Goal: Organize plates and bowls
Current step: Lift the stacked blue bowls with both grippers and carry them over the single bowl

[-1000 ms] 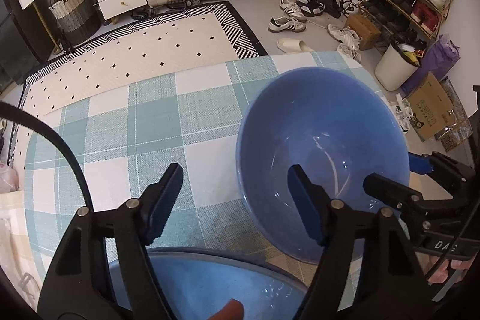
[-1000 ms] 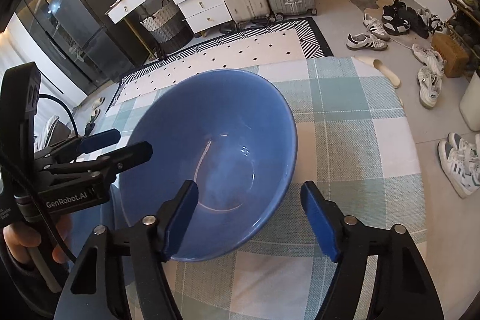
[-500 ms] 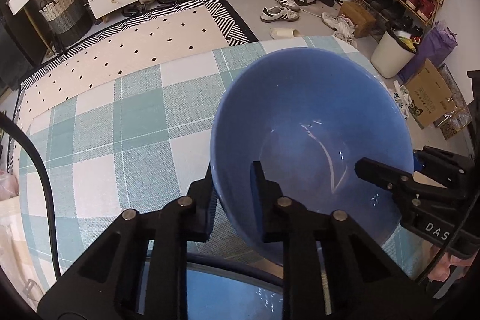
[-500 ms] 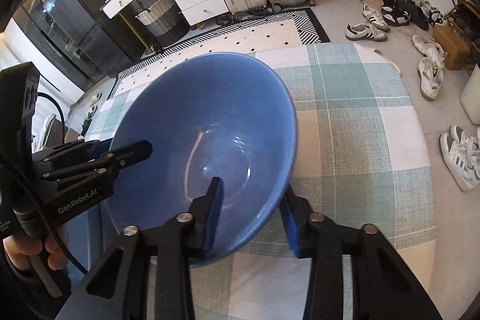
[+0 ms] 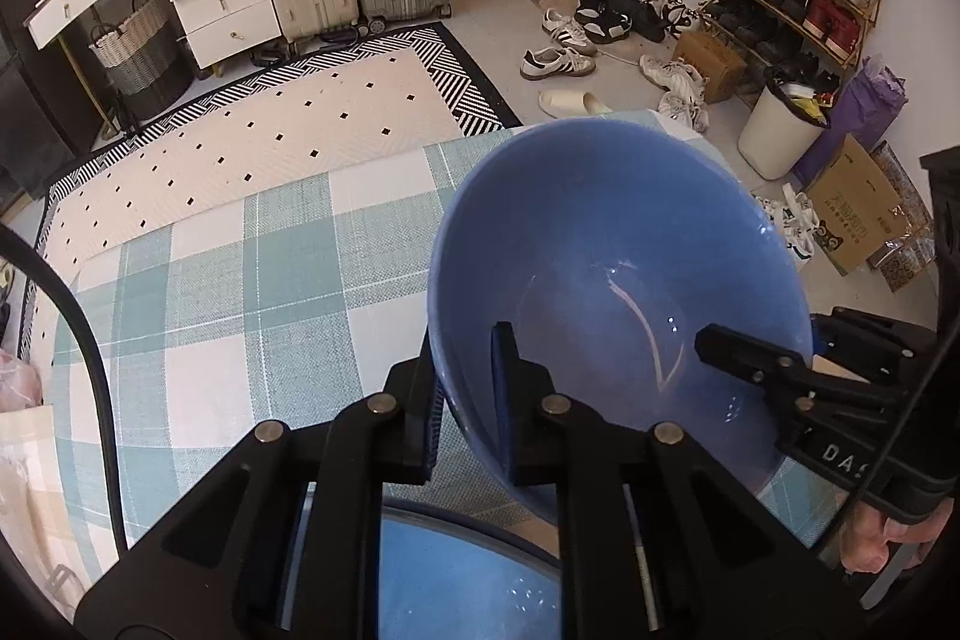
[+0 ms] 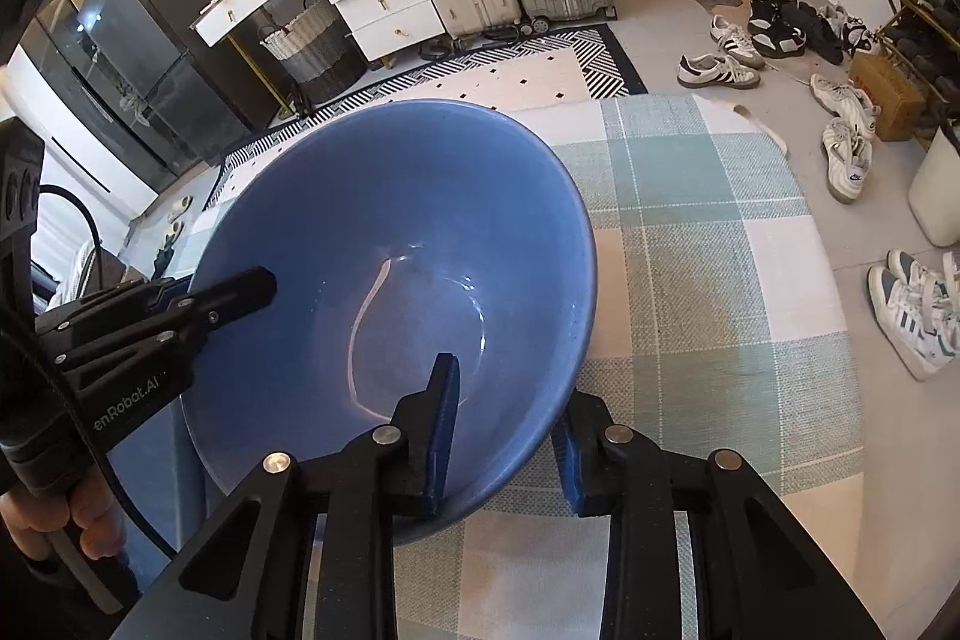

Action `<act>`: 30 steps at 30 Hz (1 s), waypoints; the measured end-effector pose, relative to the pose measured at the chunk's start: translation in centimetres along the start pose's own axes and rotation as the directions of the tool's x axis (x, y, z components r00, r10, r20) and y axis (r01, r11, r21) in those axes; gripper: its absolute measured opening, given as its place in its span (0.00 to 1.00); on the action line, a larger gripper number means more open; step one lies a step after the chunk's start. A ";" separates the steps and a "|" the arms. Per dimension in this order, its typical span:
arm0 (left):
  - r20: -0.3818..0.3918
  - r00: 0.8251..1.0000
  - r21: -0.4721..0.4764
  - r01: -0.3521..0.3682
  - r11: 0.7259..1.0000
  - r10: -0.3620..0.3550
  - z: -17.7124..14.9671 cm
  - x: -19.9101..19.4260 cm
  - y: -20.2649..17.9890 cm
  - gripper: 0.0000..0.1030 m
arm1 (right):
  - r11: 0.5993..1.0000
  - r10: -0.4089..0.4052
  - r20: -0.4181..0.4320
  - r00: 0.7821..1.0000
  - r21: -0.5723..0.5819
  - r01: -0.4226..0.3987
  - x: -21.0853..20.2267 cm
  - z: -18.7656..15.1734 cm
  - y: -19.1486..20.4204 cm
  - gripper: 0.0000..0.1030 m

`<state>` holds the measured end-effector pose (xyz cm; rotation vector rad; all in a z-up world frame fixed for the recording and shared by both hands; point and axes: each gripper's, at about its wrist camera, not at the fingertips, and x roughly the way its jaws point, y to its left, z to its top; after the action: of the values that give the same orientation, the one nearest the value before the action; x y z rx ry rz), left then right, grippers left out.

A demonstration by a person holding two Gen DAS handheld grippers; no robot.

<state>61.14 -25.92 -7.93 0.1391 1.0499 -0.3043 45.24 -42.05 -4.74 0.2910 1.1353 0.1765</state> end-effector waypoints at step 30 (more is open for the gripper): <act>0.135 0.989 -0.063 -0.045 0.997 0.053 -1.9 -14.1 2.0 0.11 | 0.994 0.022 0.155 0.988 -0.113 -0.004 -10.2 0.5 7.0 0.29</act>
<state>53.70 -20.98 3.34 0.0886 0.9176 -0.2342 41.52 -38.44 6.50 0.2085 0.9650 0.2245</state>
